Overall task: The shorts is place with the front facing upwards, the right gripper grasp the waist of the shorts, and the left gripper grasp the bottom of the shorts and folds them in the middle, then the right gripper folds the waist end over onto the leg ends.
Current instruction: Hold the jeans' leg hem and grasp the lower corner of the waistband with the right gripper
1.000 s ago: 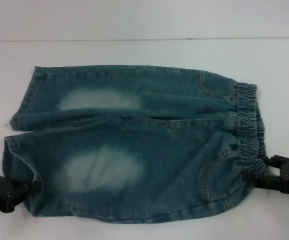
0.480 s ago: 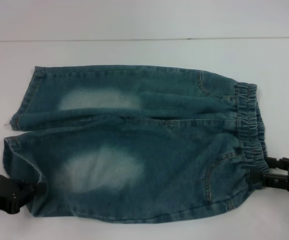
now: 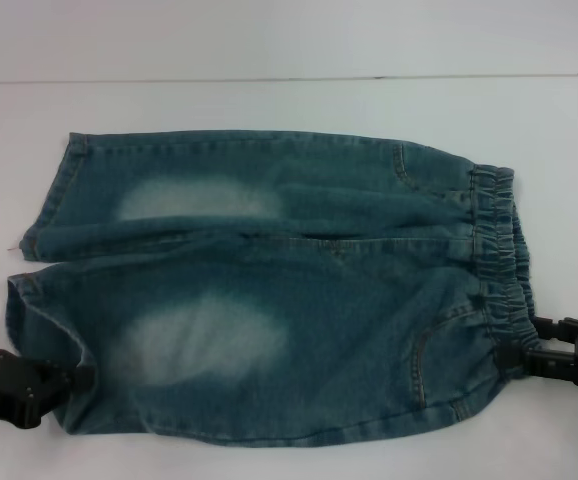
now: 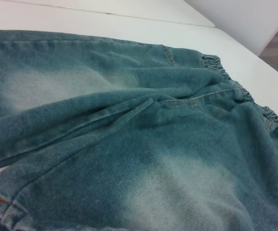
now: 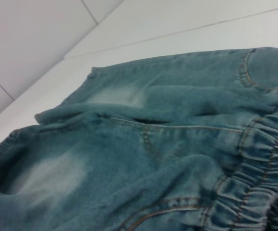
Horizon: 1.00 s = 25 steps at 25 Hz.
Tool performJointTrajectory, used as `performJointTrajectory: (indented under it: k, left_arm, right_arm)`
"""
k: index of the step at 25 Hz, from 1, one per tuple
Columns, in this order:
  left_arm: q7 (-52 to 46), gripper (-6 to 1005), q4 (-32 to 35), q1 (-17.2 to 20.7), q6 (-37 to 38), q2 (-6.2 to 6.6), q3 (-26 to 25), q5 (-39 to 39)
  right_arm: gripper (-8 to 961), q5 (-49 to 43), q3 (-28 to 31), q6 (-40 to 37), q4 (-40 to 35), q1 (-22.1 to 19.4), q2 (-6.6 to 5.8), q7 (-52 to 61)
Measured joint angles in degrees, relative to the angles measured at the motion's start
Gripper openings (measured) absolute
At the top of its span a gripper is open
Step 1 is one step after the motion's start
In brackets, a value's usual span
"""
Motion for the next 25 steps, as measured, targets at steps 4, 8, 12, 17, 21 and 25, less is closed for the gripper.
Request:
performJointTrajectory:
  k: [4,8,12,17,21,25]
  left_arm:
    - [-0.03,-1,0.01,0.0,0.05,0.0,-0.02,-0.01]
    - [-0.14,-1,0.22,-0.02,0.21,-0.01,-0.02,-0.17]
    - [-0.16,-1,0.14,-0.34,0.21,0.0,-0.02,-0.2]
    - [-0.17,-2,0.0,-0.62,0.07,-0.06,-0.02,-0.01]
    - [-0.11,-2,0.0,-0.62,0.04,-0.09,-0.02,-0.03]
    - [-0.05,-2,0.01,-0.5,0.21,-0.09,-0.02,-0.29]
  right_arm:
    - [915,-0.01,-0.04,-1.92,0.0,0.28,0.01,0.66]
    - [914,0.49,0.68,-4.68,-0.06,0.4,-0.25,0.94]
    - [915,0.64,1.28,-5.24,-0.04,0.42,-0.45,0.78]
    - [914,0.11,0.77,-4.27,-0.01,0.82,-0.03,0.69]
    - [912,-0.45,0.64,-4.74,0.0,1.16,0.1,0.86]
    - [909,-0.66,-0.92,-6.57,-0.09,1.36,-0.75,1.11]
